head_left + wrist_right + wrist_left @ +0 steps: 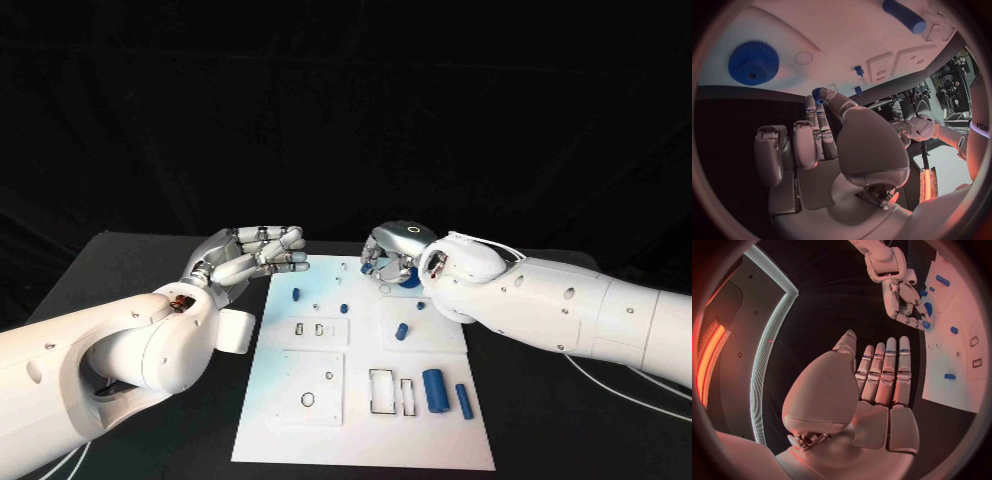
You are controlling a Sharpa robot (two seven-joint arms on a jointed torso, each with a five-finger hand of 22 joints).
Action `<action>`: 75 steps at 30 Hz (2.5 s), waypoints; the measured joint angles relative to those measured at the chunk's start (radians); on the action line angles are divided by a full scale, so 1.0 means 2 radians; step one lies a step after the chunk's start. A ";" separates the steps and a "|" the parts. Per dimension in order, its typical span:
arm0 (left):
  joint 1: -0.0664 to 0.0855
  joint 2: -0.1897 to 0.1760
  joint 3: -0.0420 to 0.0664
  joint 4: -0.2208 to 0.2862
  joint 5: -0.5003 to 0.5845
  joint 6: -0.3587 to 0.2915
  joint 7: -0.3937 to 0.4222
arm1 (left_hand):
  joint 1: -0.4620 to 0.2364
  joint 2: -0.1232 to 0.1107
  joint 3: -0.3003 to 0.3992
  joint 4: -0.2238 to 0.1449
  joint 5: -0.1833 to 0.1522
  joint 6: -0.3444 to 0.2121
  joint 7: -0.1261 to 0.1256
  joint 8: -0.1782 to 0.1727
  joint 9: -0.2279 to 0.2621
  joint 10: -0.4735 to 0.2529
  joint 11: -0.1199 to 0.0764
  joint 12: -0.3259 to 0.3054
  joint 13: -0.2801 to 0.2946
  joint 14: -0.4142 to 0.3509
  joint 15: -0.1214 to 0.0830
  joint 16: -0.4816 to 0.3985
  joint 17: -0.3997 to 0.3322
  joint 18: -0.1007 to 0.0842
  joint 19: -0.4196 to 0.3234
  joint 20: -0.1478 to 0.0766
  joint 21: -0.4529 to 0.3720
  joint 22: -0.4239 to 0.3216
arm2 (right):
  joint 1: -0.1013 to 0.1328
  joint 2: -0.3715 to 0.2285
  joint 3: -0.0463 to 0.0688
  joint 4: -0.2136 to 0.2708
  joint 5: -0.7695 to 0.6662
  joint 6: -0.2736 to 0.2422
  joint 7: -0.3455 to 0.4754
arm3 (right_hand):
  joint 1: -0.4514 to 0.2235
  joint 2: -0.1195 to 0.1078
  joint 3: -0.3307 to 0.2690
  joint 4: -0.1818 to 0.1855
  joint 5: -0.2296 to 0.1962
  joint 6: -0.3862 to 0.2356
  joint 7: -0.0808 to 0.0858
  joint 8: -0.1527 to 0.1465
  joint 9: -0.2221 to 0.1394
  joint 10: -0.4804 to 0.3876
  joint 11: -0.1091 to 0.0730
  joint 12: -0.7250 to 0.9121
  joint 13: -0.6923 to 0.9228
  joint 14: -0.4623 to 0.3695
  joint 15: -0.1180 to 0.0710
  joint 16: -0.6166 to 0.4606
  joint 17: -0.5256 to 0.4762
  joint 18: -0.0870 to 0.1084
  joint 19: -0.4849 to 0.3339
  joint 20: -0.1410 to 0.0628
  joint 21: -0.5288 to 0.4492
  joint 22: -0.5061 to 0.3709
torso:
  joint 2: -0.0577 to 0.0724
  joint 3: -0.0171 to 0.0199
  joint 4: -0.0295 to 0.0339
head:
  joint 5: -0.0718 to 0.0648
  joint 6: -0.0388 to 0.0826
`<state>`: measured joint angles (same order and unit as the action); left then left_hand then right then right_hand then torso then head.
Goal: Assemble the parts on the task board
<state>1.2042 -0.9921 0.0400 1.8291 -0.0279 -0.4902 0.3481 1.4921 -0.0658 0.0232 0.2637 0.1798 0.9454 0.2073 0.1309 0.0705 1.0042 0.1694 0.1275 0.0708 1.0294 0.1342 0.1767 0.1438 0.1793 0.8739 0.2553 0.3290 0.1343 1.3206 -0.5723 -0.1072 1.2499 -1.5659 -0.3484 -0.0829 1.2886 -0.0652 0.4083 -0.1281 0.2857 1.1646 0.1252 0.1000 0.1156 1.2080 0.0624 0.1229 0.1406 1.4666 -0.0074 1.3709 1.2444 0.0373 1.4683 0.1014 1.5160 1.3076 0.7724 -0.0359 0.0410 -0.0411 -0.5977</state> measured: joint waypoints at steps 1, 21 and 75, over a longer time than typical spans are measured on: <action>0.000 0.000 0.000 0.000 0.000 0.000 0.000 | 0.000 0.000 0.000 0.000 0.000 0.000 0.000 0.000 0.000 0.000 0.000 0.000 0.000 0.000 0.000 0.000 0.000 0.000 0.000 0.000 0.000 0.000 | 0.000 0.005 0.000 -0.005 0.001 -0.005 -0.001 | 0.000 0.000 -0.001 0.001 0.000 0.000 0.000 0.000 0.000 0.000 0.000 0.000 0.000 0.000 0.000 0.000 0.000 0.000 0.000 0.000 0.000 0.000 | 0.000 0.0000 0.0001 | 0.000 0.000; 0.002 0.001 0.000 0.000 0.000 0.003 -0.002 | 0.000 0.000 -0.001 -0.001 0.000 -0.002 0.002 0.000 0.000 0.000 0.000 -0.002 0.000 0.000 0.000 0.000 0.000 0.000 0.000 0.000 0.000 0.000 | -0.003 0.074 0.000 -0.076 0.007 -0.047 -0.005 | -0.003 -0.003 0.000 0.003 -0.005 0.000 0.000 -0.001 0.001 0.001 -0.001 -0.001 -0.001 0.000 0.000 0.000 0.001 0.000 0.000 0.000 0.000 0.000 | 0.001 0.0000 -0.0001 | 0.006 -0.004; 0.010 0.003 0.000 0.000 0.000 0.009 -0.004 | 0.000 0.000 -0.003 0.000 0.000 -0.002 0.002 -0.002 0.000 -0.002 0.002 -0.005 0.000 -0.002 0.002 -0.002 0.000 0.000 0.000 0.000 0.000 -0.001 | -0.013 0.102 -0.002 -0.110 0.007 -0.026 -0.024 | -0.025 -0.030 -0.010 0.023 -0.020 -0.052 0.016 -0.017 -0.001 -0.037 0.017 -0.022 -0.005 -0.001 0.008 -0.016 -0.035 0.000 -0.011 0.011 -0.026 0.000 | 0.002 -0.0003 -0.0005 | 0.009 -0.007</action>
<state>1.2250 -0.9867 0.0400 1.8289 -0.0270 -0.4713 0.3403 1.4920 -0.0658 0.0176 0.2636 0.1798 0.9418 0.2109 0.1267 0.0700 1.0005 0.1730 0.1184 0.0704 1.0259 0.1377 0.1733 0.1441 0.1793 0.8738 0.2555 0.3290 0.1321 1.2937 -0.3683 -0.1113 1.0290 -1.5529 -0.3995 -0.1308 1.2385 -0.1259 0.3891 -0.0812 0.2459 1.0608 0.1570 0.0651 0.1129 1.1344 0.0966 0.0788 0.1311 1.4647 0.0092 1.3381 1.1735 0.0375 1.4465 0.1232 1.4636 1.3078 0.7757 -0.0365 0.0401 -0.0231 -0.6123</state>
